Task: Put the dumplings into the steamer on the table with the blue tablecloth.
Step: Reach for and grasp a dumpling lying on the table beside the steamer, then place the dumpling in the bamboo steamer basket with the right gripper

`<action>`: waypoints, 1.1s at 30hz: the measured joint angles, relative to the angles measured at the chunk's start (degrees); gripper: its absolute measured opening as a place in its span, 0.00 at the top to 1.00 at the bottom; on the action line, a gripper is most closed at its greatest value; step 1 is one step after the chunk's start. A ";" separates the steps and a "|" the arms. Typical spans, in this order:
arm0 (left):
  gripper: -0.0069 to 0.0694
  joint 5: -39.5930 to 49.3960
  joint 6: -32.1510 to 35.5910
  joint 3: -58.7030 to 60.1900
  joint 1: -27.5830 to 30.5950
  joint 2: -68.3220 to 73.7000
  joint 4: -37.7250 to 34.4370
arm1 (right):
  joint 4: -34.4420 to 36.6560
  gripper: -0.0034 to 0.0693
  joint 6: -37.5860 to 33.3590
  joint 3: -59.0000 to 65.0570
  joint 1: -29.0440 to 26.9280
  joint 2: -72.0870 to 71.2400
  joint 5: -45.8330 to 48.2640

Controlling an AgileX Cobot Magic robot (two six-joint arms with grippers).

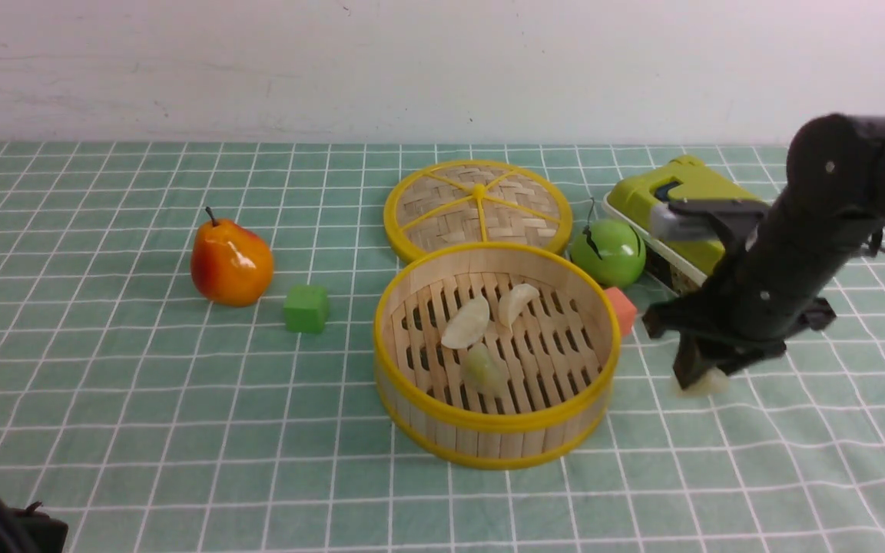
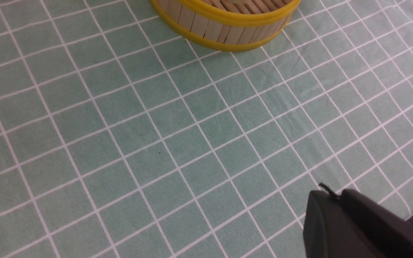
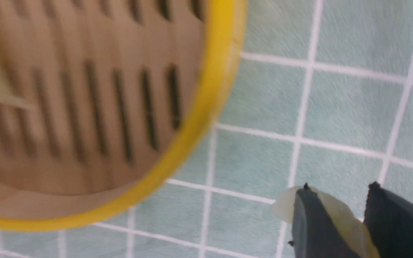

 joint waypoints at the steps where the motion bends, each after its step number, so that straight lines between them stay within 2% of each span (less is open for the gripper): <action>1: 0.86 0.00 0.00 0.00 0.00 0.00 0.00 | 0.64 0.69 -0.69 -0.99 0.47 -0.41 0.00; 6: 0.85 0.00 0.00 0.00 0.00 0.00 0.05 | 3.33 0.69 -4.47 -7.49 6.47 -0.22 -3.41; 8: 0.85 0.00 0.00 0.00 0.00 0.00 0.05 | 3.40 0.69 -4.81 -8.90 8.79 3.08 -8.06; 16: 0.84 2.05 -0.10 0.00 0.00 0.00 0.23 | 3.35 0.69 -4.85 -8.97 9.79 12.63 -14.52; 19: 0.84 2.32 -0.10 1.13 0.00 0.00 1.10 | 3.35 0.59 -4.85 -8.97 9.79 13.87 -15.03; 21: 0.84 2.26 -0.10 2.85 0.00 0.00 1.33 | 3.78 0.46 -4.85 -9.01 9.79 13.75 -13.99; 24: 0.83 2.21 -0.10 5.44 0.00 -0.05 1.49 | 4.75 0.32 -4.85 -9.13 9.79 12.04 -10.54; 27: 0.83 1.52 -0.10 8.13 0.00 -1.50 1.55 | 4.87 0.27 -5.76 -9.07 9.79 7.22 -6.24; 29: 0.83 1.22 -0.12 9.46 0.00 -3.35 1.55 | 4.92 0.28 -6.32 -8.86 9.79 3.05 -4.40; 32: 0.83 -0.27 -0.31 12.35 0.00 -9.23 1.55 | 4.89 0.38 -6.94 -5.23 9.79 -7.24 -3.74; 33: 0.83 -0.42 -0.37 12.57 0.00 -9.65 1.61 | 4.89 0.38 -6.94 -5.23 9.79 -7.24 -3.74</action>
